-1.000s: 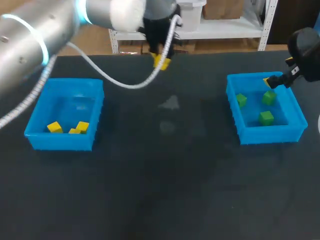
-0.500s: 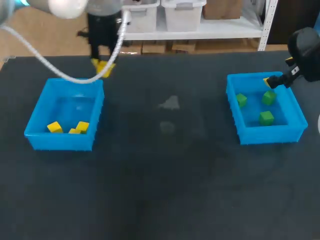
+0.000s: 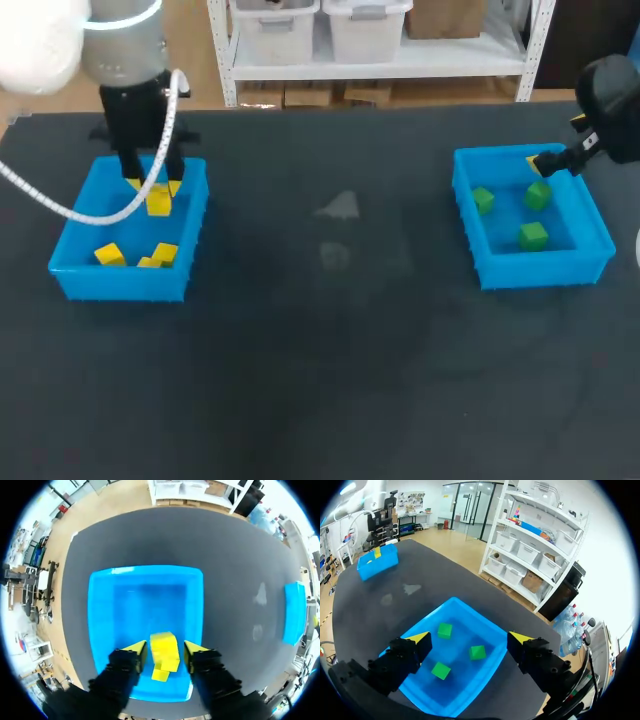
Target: Put the green cubes in the right bin and the yellow cubes in the left bin.
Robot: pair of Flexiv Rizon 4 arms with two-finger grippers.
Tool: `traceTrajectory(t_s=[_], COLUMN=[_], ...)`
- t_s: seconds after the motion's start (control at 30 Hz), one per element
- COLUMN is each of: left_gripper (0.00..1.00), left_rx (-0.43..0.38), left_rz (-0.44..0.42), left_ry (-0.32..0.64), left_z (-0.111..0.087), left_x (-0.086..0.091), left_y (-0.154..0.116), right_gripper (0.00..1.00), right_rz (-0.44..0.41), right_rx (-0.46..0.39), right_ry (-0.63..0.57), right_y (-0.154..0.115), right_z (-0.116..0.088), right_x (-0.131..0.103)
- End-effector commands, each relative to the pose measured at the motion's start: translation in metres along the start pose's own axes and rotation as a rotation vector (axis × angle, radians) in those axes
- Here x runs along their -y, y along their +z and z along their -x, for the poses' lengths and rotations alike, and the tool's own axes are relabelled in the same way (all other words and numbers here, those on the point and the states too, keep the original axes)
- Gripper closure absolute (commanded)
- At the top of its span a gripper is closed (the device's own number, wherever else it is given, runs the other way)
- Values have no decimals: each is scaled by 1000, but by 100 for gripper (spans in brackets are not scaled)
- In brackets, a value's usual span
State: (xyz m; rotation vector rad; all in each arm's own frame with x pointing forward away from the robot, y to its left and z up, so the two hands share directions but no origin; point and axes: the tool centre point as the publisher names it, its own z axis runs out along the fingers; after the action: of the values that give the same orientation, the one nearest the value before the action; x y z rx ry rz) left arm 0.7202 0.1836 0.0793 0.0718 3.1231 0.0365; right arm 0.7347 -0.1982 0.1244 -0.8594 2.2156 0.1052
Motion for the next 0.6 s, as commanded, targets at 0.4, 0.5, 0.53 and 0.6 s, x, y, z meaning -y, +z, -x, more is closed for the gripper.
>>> traceTrajectory(t_s=[0.4, 0.5, 0.53, 0.6], left_gripper=[0, 0, 0, 0], left_rx=[394, 394, 394, 394], left_rz=[-113, -113, -113, -113], left_ry=[-81, -81, -81, -81], left_z=[-2, -2, -2, -2], left_x=[2, 2, 2, 2], left_y=[-12, -12, -12, -12], right_gripper=[0, 0, 0, 0], right_rz=[0, 0, 0, 0], right_rx=[-1, -1, -1, -1], right_ry=[1, 1, 1, 1], right_y=[-1, -1, -1, -1], right_z=[0, 0, 0, 0], right_x=[0, 0, 0, 0])
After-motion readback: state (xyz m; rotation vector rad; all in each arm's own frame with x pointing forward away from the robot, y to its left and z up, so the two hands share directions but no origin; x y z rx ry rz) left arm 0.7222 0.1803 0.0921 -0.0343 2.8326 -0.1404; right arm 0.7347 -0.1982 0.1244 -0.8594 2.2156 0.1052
